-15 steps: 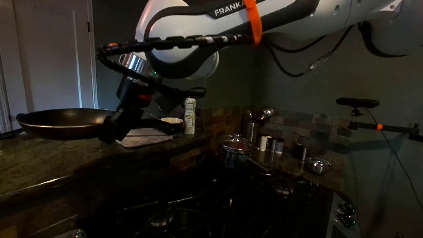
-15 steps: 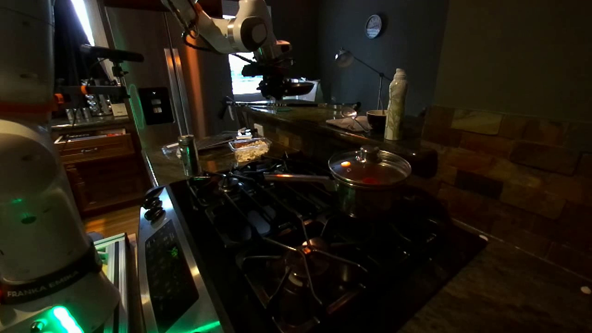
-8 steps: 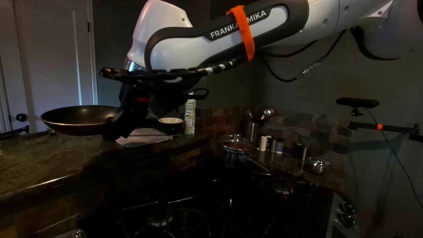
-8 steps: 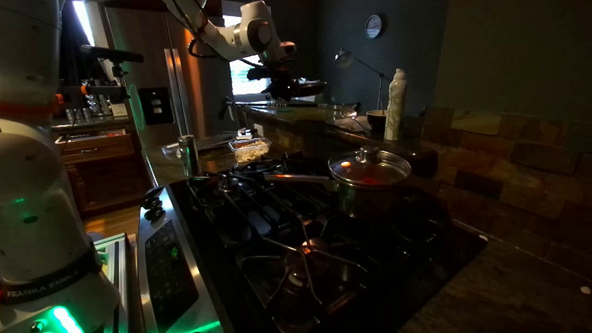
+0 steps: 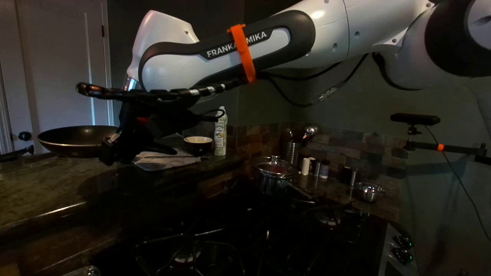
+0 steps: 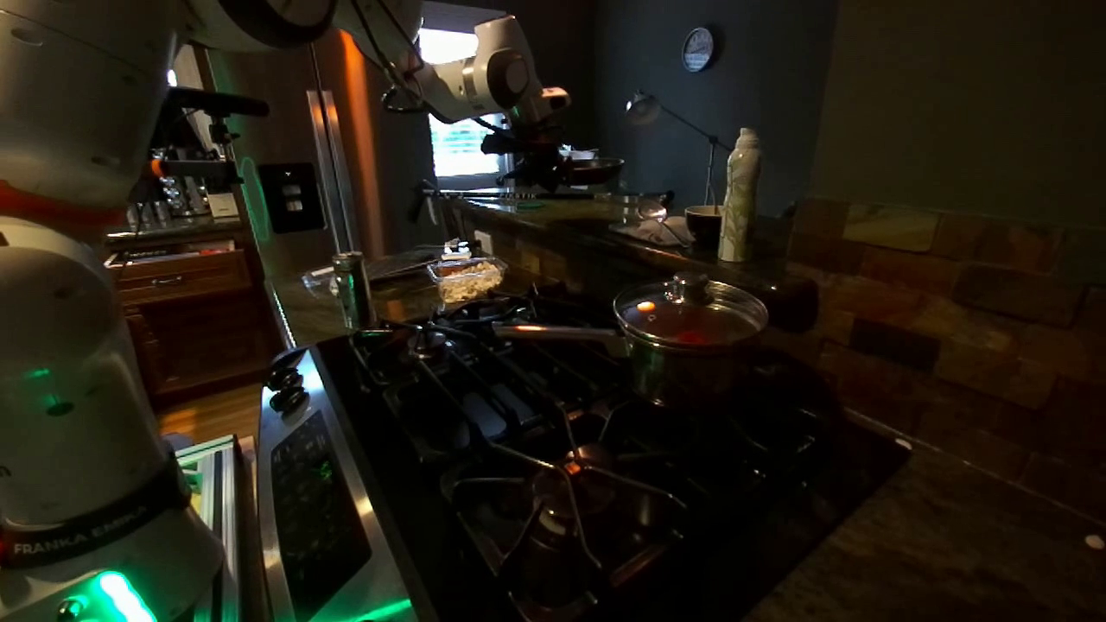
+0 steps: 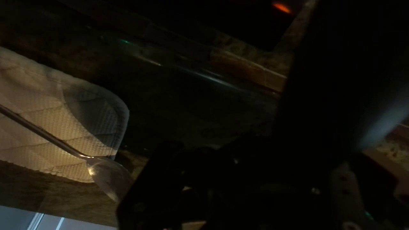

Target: Put the black pan on the counter.

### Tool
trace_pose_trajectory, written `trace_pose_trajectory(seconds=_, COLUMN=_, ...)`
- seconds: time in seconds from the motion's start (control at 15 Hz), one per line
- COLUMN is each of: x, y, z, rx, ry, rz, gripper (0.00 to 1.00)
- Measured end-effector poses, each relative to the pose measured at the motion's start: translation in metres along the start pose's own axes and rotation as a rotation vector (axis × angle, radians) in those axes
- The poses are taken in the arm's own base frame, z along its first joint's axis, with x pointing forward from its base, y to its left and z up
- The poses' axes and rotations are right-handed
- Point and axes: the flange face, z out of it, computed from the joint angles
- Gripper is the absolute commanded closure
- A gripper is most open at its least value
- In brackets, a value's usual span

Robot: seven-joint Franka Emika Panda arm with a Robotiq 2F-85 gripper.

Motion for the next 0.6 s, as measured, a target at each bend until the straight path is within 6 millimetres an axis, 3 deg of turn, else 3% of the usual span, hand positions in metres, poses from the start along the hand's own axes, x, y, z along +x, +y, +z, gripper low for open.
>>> trace_pose_trajectory(seconds=0.33, x=0.004, y=0.004, z=0.011, rx=-0.003, ry=0.001, rz=0.019, gripper=1.00)
trace_pose_trajectory(seconds=0.6, x=0.009, y=0.012, z=0.037, rx=-0.014, ry=-0.005, rz=0.031, gripper=1.00)
